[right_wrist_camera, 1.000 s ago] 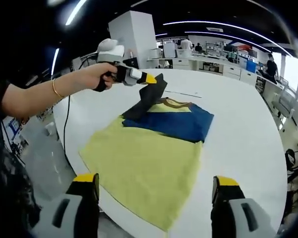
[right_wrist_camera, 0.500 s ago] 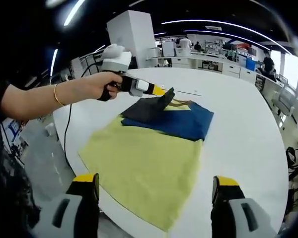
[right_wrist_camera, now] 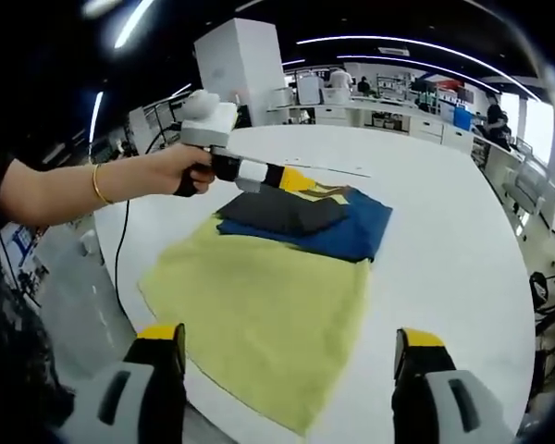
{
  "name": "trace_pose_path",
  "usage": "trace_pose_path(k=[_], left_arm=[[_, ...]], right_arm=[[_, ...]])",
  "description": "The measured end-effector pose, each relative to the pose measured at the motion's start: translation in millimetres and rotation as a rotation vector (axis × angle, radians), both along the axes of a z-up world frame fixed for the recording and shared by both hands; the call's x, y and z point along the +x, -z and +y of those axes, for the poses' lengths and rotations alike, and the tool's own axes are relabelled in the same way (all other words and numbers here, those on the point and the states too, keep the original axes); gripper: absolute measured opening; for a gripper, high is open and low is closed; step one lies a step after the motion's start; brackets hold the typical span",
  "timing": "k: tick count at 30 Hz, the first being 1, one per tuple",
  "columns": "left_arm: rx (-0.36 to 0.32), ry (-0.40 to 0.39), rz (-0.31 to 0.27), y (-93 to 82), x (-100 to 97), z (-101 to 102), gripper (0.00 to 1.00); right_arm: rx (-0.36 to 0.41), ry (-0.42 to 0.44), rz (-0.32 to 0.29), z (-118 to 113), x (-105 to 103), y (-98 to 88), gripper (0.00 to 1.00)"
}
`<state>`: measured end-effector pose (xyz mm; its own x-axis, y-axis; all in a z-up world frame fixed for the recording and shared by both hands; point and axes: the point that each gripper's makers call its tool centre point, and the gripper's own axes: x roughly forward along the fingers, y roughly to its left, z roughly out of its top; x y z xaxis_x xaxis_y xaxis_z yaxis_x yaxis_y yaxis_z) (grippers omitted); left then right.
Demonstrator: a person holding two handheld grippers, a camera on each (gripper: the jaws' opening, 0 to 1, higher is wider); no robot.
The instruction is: Fold the garment on the visible template until the final outline fits inside the template.
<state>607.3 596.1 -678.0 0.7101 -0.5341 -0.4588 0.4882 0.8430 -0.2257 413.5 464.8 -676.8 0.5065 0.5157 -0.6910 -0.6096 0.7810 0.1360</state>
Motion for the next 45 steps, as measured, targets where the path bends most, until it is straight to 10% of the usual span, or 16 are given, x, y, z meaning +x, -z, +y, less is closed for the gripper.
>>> trace_pose_path(k=[11, 45], left_arm=[[0.030, 0.004, -0.059, -15.5, -14.1, 36, 0.99], [0.113, -0.021, -0.108, -22.9, -98.6, 126, 0.97]], right_arm=[[-0.012, -0.036, -0.043, 13, 24, -8.4, 0.87], [-0.006, -0.220, -0.120, 99, 119, -4.3, 0.53]])
